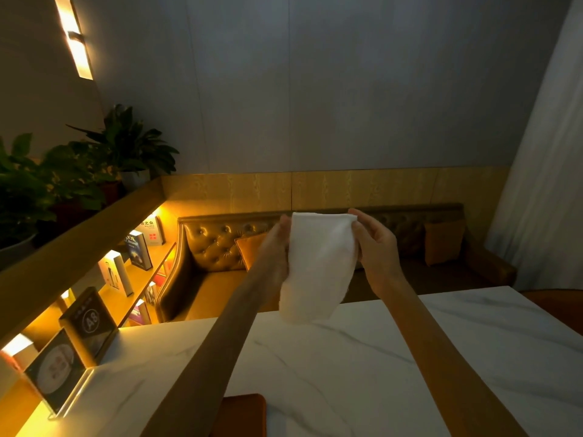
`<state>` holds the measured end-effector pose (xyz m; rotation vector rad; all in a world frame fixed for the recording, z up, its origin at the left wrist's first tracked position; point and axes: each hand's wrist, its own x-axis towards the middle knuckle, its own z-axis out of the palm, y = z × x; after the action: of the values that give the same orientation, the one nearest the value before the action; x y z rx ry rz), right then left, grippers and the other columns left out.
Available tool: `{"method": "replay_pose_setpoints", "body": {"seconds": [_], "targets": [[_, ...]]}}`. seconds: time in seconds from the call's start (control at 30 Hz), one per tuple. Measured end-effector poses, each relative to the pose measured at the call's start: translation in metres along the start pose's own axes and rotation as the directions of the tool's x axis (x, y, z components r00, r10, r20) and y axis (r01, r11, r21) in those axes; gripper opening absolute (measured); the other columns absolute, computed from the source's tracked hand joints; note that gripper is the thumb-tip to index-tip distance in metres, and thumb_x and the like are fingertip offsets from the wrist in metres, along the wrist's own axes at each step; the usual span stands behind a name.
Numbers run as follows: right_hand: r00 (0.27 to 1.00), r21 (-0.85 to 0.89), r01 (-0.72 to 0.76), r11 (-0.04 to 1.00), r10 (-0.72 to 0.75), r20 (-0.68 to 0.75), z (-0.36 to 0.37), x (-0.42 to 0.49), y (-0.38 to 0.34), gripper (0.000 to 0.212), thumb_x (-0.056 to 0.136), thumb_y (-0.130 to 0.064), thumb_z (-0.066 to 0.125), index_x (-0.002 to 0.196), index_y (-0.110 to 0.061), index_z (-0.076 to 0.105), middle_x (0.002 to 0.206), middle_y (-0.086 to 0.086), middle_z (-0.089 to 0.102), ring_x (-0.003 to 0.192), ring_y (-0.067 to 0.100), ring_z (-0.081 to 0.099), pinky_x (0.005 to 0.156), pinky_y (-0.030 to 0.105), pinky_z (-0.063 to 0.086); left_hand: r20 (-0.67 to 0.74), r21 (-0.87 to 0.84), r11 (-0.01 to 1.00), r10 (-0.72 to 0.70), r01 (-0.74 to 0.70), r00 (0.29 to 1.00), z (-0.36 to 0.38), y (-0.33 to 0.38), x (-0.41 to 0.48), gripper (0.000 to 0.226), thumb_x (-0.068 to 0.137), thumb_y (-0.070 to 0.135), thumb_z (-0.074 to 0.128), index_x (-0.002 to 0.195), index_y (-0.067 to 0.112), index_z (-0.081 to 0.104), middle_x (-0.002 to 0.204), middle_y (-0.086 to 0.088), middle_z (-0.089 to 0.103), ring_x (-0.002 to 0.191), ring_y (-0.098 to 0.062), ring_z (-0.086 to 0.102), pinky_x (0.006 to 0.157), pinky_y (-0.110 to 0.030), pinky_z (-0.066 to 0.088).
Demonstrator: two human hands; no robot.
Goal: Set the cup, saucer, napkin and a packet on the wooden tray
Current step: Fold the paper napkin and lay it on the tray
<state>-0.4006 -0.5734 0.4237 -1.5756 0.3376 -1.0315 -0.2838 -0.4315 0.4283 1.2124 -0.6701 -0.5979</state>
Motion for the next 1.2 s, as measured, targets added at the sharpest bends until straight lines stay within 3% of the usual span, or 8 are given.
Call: {"method": "replay_pose_setpoints", "body": {"seconds": [0.1,0.2,0.33,0.47,0.57,0.77,0.93,1.2], "targets": [[0.997,0.038,-0.074,0.997,0.074,-0.015,-0.005,-0.001,0.004,0.039,0.093,-0.029,0.054,0.131,-0.022,0.05,0.115,0.005,0.063,0.098,0.024,0.066,0.08,0.041,0.059,0.137,0.174,0.978,-0.137,0.112,0.981,-0.007,-0.033,-0.017,0.034,0.095,0.034,0.054,0.123,0.015,0.059,0.115,-0.009,0.068,0.099,-0.022,0.071,0.078,-0.036,0.06],[0.963,0.067,-0.269,0.961,0.267,0.032,-0.013,0.0,0.011,0.037,0.096,-0.033,0.049,0.129,-0.018,0.051,0.121,0.013,0.061,0.097,0.023,0.065,0.082,0.041,0.057,0.167,0.1,0.989,-0.128,0.112,0.978,-0.013,-0.058,-0.025,0.028,0.093,0.019,0.06,0.121,0.014,0.06,0.12,-0.009,0.068,0.106,-0.026,0.069,0.09,-0.045,0.057],[0.756,0.109,-0.638,0.763,0.592,0.28,-0.027,-0.02,0.037,0.043,0.09,-0.045,0.052,0.116,-0.012,0.056,0.113,0.018,0.065,0.101,0.032,0.066,0.085,0.047,0.054,0.033,0.132,0.99,-0.064,0.059,0.997,-0.014,-0.066,-0.022,0.033,0.092,0.024,0.062,0.124,0.016,0.059,0.12,-0.01,0.067,0.107,-0.028,0.067,0.092,-0.05,0.055],[0.685,0.022,-0.659,0.752,0.588,0.43,-0.04,-0.044,0.079,0.076,0.077,-0.022,0.074,0.142,-0.022,0.034,0.133,0.013,0.054,0.107,0.029,0.066,0.089,0.042,0.055,-0.06,0.254,0.965,-0.055,0.068,0.997,-0.019,-0.072,-0.023,0.035,0.091,0.033,0.062,0.125,0.027,0.057,0.123,-0.006,0.063,0.107,-0.023,0.064,0.095,-0.047,0.054],[0.713,0.037,-0.624,0.78,0.55,0.434,-0.034,-0.048,0.083,0.088,0.074,-0.015,0.078,0.145,-0.03,0.028,0.132,0.007,0.055,0.108,0.027,0.065,0.088,0.04,0.056,-0.051,0.178,0.976,-0.119,0.127,0.992,-0.023,-0.072,-0.024,0.039,0.09,0.028,0.065,0.127,0.024,0.053,0.124,-0.006,0.061,0.11,-0.026,0.064,0.096,-0.049,0.054],[0.793,-0.06,-0.507,0.86,0.493,0.359,-0.025,-0.043,0.071,0.091,0.074,-0.007,0.076,0.145,-0.034,0.027,0.113,0.002,0.068,0.102,0.022,0.069,0.084,0.041,0.058,0.037,0.189,0.97,-0.164,0.154,0.986,-0.038,-0.067,-0.026,0.055,0.081,0.014,0.074,0.122,0.037,0.044,0.121,-0.001,0.059,0.112,-0.027,0.062,0.094,-0.047,0.054],[0.79,-0.07,-0.474,0.878,0.459,0.406,-0.031,-0.031,0.055,0.088,0.078,-0.003,0.071,0.147,-0.028,0.022,0.107,0.003,0.071,0.098,0.021,0.07,0.074,0.03,0.06,0.083,0.2,0.968,-0.174,0.154,0.981,-0.048,-0.055,-0.024,0.059,0.083,0.004,0.07,0.124,0.038,0.045,0.11,0.007,0.061,0.095,-0.014,0.065,0.062,-0.022,0.06],[0.808,0.069,-0.49,0.869,0.423,0.41,-0.033,-0.025,0.052,0.069,0.089,-0.004,0.058,0.147,-0.027,0.027,0.113,-0.002,0.063,0.102,0.025,0.068,0.078,0.035,0.059,0.093,0.185,0.968,-0.19,0.171,0.977,-0.045,-0.05,-0.024,0.07,0.083,-0.001,0.068,0.14,0.031,0.041,0.108,0.008,0.06,0.093,-0.012,0.063,0.061,-0.019,0.058]]}}
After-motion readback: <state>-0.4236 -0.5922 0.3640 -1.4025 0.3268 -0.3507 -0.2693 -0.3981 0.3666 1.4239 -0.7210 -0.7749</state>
